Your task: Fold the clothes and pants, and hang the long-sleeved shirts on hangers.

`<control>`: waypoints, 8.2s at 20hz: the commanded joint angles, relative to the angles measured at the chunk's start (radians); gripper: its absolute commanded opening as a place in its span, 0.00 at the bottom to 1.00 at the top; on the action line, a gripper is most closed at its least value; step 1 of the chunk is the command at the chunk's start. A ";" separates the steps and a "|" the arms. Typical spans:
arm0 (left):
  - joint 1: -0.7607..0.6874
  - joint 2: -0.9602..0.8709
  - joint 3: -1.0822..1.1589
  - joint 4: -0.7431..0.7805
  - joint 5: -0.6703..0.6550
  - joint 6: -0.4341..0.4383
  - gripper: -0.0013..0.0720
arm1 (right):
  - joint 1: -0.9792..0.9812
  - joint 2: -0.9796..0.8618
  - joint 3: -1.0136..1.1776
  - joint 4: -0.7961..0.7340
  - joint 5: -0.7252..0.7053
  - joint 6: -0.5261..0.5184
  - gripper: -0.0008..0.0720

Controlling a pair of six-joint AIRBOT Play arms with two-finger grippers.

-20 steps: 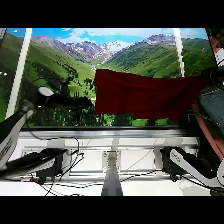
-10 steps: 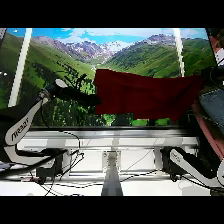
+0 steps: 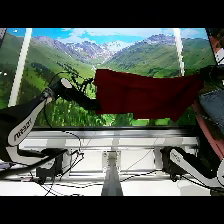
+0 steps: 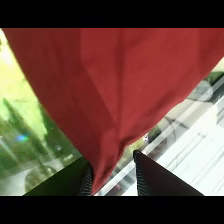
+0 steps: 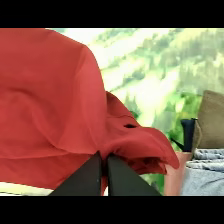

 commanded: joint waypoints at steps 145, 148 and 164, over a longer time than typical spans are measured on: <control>0.531 0.024 -0.006 -0.326 0.397 0.224 0.96 | 0.058 -0.199 -0.555 0.780 -0.950 -0.104 0.84; 0.556 -0.003 0.083 -0.013 0.225 0.074 0.96 | 0.034 -0.200 -0.555 0.672 -0.813 -0.103 0.84; 0.316 -0.031 0.380 0.164 0.029 0.044 0.05 | 0.468 -0.255 -0.378 0.568 -0.932 -0.112 0.03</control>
